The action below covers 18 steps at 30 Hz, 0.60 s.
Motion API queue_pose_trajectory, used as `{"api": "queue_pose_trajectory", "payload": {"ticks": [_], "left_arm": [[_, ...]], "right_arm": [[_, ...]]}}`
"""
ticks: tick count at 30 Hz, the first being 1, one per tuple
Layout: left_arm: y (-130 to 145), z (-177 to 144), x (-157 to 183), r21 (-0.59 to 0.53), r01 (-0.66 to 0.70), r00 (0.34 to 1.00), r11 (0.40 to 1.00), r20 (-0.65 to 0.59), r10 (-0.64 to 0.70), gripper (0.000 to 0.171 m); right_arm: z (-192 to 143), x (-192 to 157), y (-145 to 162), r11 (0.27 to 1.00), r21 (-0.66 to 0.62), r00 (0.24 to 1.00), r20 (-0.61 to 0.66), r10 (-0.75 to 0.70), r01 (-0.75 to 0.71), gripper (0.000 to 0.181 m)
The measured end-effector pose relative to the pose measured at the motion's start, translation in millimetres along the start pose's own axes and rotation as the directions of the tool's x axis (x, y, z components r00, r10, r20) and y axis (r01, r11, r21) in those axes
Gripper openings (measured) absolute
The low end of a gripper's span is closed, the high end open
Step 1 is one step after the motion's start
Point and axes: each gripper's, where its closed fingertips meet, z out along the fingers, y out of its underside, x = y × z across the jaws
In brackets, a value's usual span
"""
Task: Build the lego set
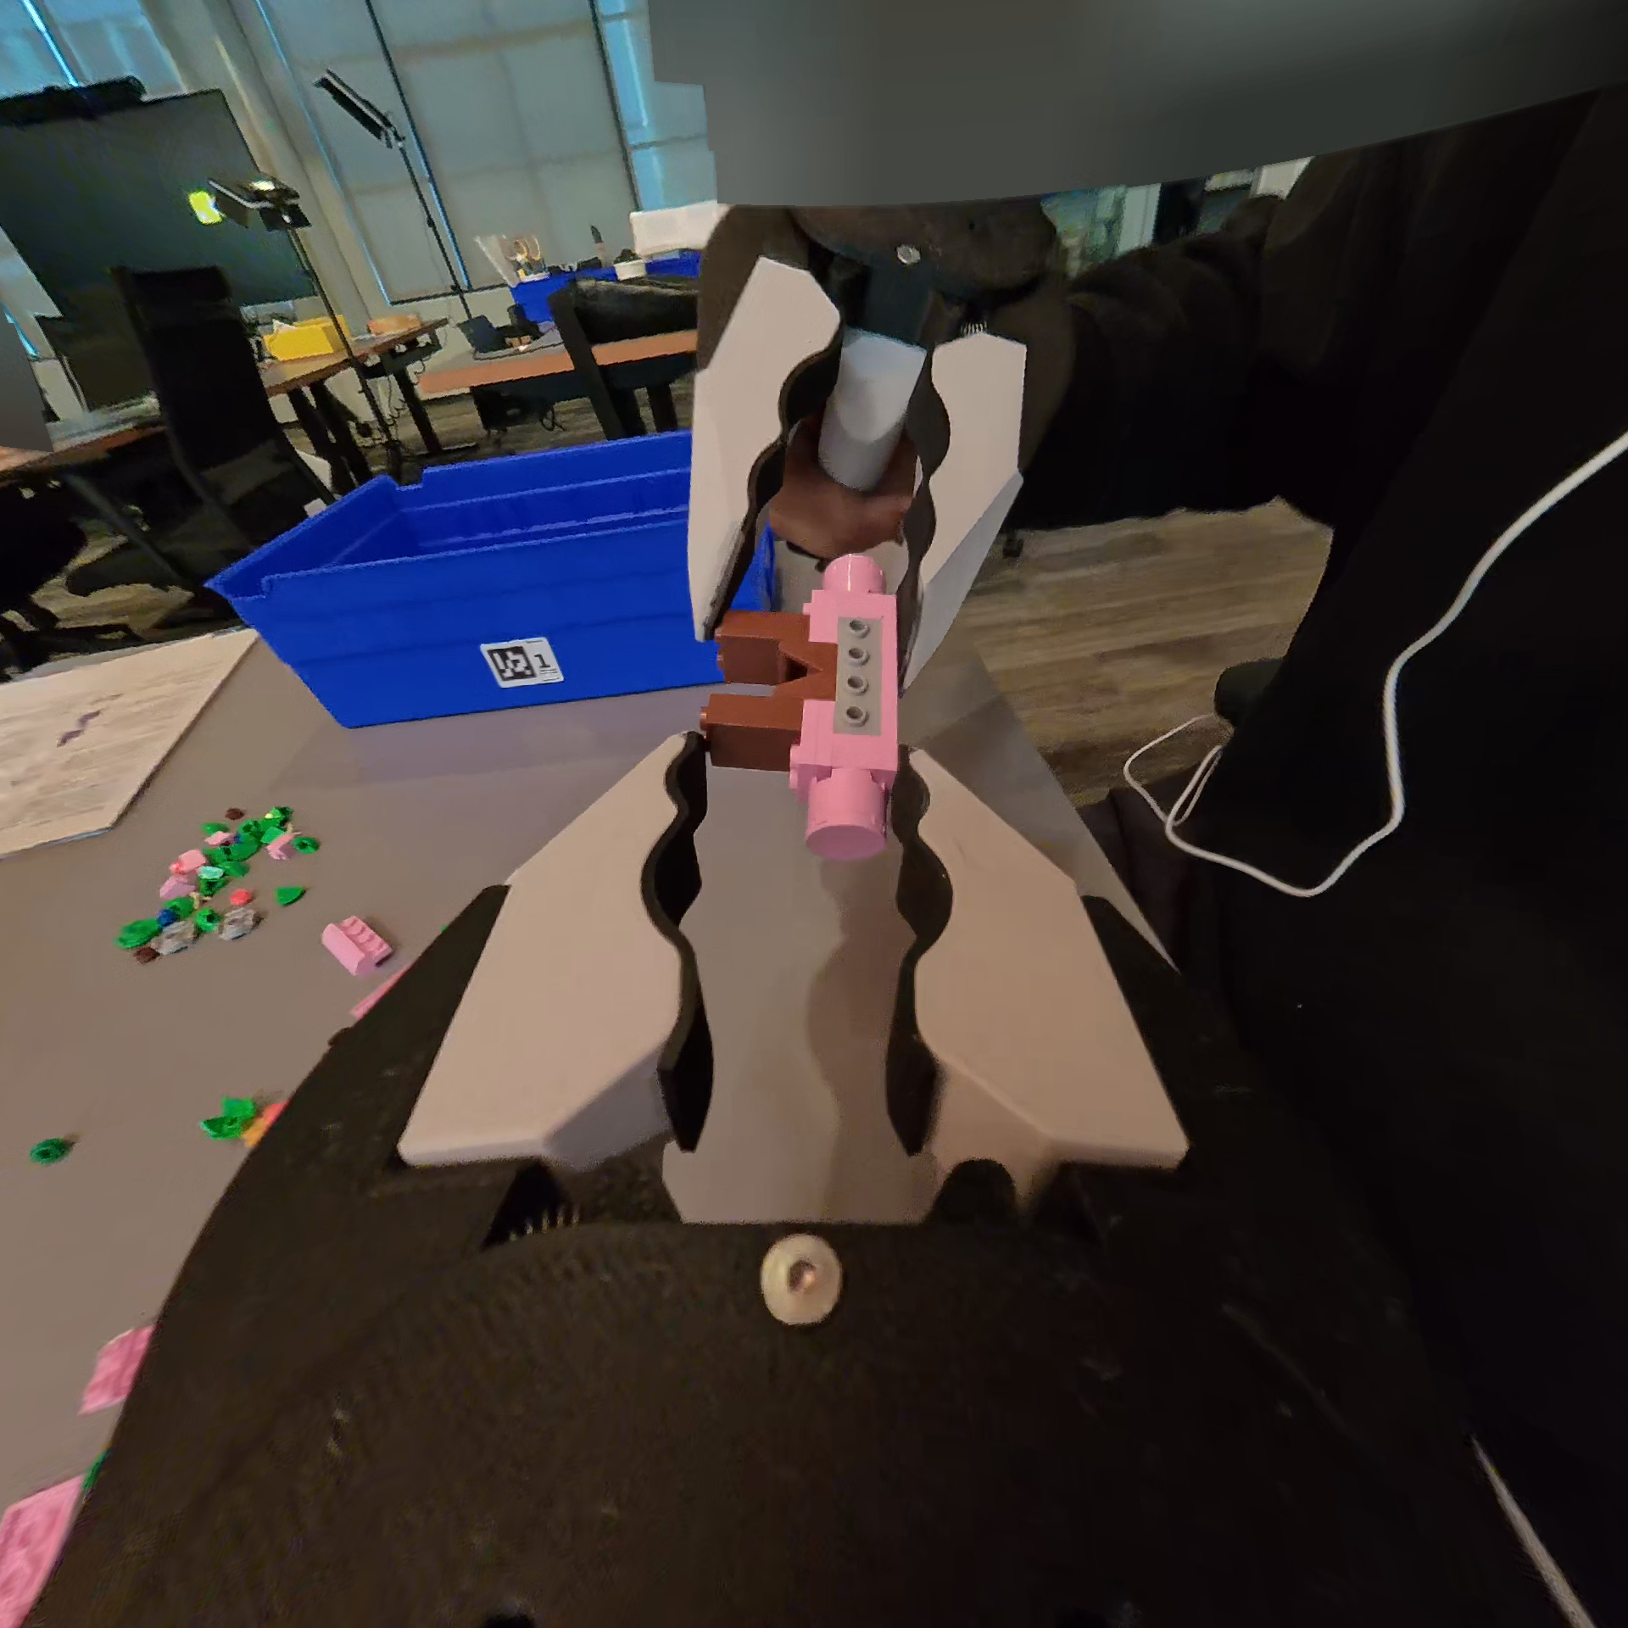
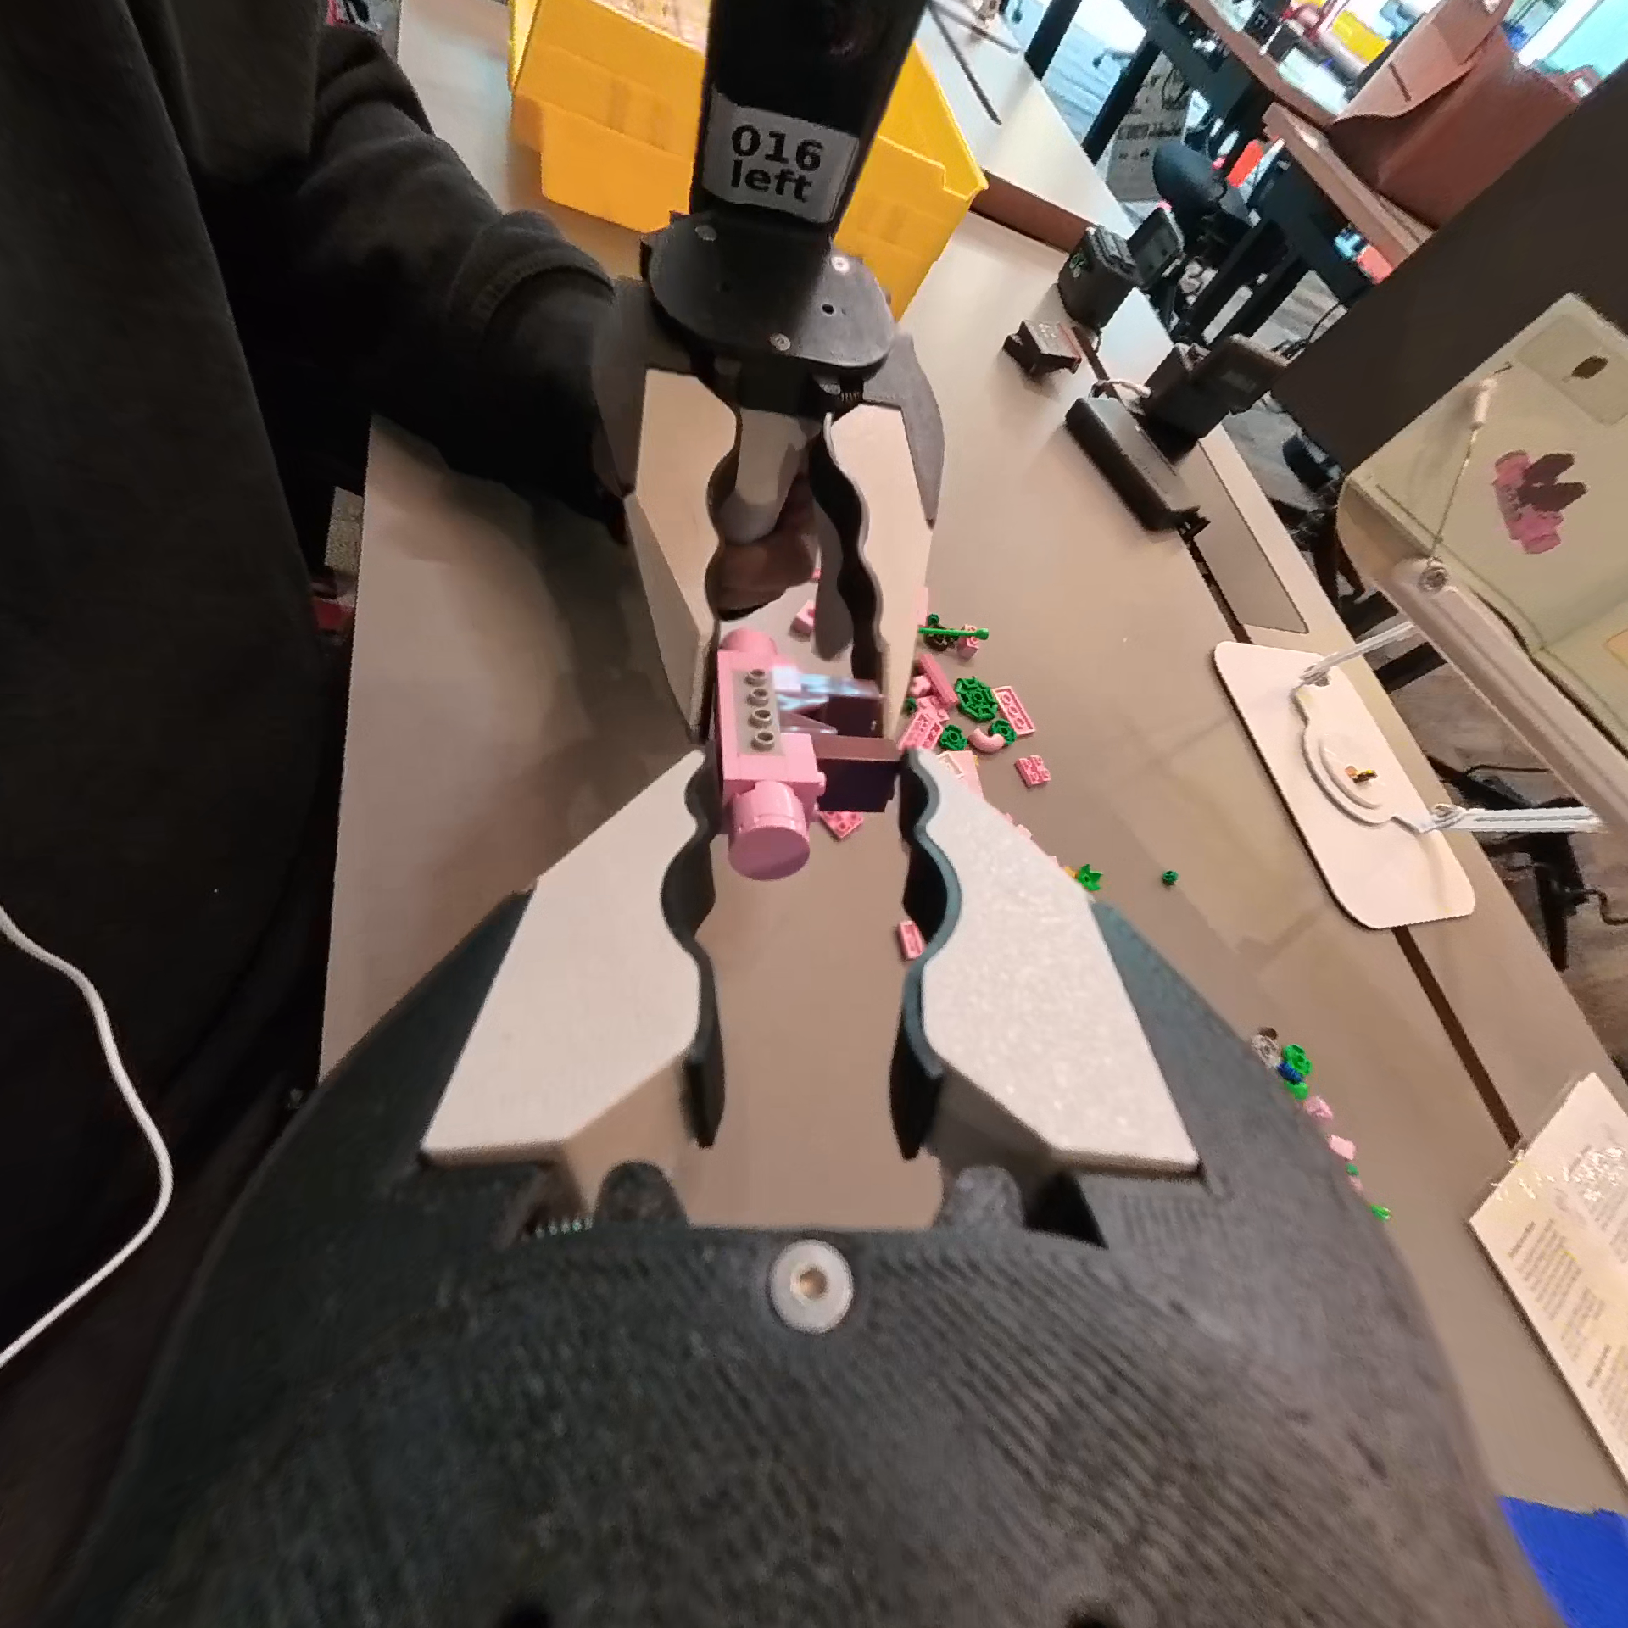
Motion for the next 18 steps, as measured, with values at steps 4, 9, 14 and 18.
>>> {"api": "queue_pose_trajectory", "payload": {"ticks": [4,9,14,18], "left_arm": [[2.3,-2.9,-6.5,0.037,0.103,0.994,0.994,-0.028,-0.102,0.070],[7.1,-4.7,-8.5,0.039,0.355,0.923,0.934,-0.171,-0.344,0.075],[29.9,1.2,4.9,-0.106,0.429,0.854,0.897,-0.276,-0.441,0.029],[43.6,3.7,0.5,-0.159,0.382,0.886,0.910,-0.217,-0.410,0.024]], "right_arm": [[-0.5,4.3,0.6,0.999,0.008,0.998,-0.046,-0.050,0.050,0.040],[5.6,0.3,7.1,0.967,-0.051,0.962,-0.104,-0.253,0.249,0.040],[16.5,-5.2,21.7,0.867,-0.169,0.863,-0.121,-0.490,0.469,0.040],[22.1,-6.1,33.6,0.867,-0.184,0.867,-0.108,-0.486,0.463,0.040]]}}
